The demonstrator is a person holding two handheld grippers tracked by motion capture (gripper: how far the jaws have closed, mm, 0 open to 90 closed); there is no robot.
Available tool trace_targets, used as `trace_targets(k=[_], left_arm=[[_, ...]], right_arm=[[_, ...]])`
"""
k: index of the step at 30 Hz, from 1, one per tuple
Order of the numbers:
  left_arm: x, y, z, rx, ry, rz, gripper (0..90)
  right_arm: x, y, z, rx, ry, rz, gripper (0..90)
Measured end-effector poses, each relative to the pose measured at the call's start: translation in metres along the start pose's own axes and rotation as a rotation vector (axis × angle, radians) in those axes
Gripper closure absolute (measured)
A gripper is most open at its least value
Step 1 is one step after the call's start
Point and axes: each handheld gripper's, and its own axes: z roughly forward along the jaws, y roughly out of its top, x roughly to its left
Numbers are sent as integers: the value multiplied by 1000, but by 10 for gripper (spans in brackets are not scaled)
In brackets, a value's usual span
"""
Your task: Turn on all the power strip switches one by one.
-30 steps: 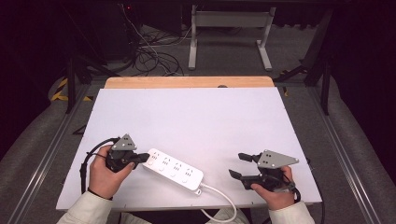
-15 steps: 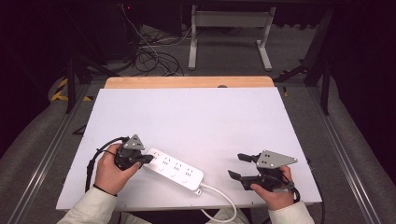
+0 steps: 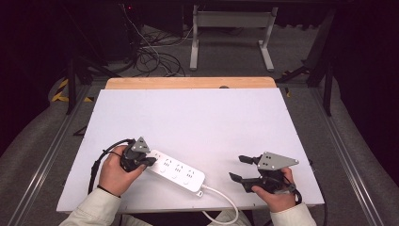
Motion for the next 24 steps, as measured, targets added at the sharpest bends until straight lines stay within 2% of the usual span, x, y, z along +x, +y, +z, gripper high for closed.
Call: trace_targets(k=[9, 20, 24], left_arm=[[1, -2, 1, -20, -2, -23, 899], [1, -1, 2, 3, 5, -32, 900], [1, -1, 2, 2, -1, -48, 900]], right_arm=[[1, 0, 0, 0, 2, -4, 312], [2, 0, 1, 2, 5, -7, 310], [2, 0, 1, 2, 6, -7, 308]])
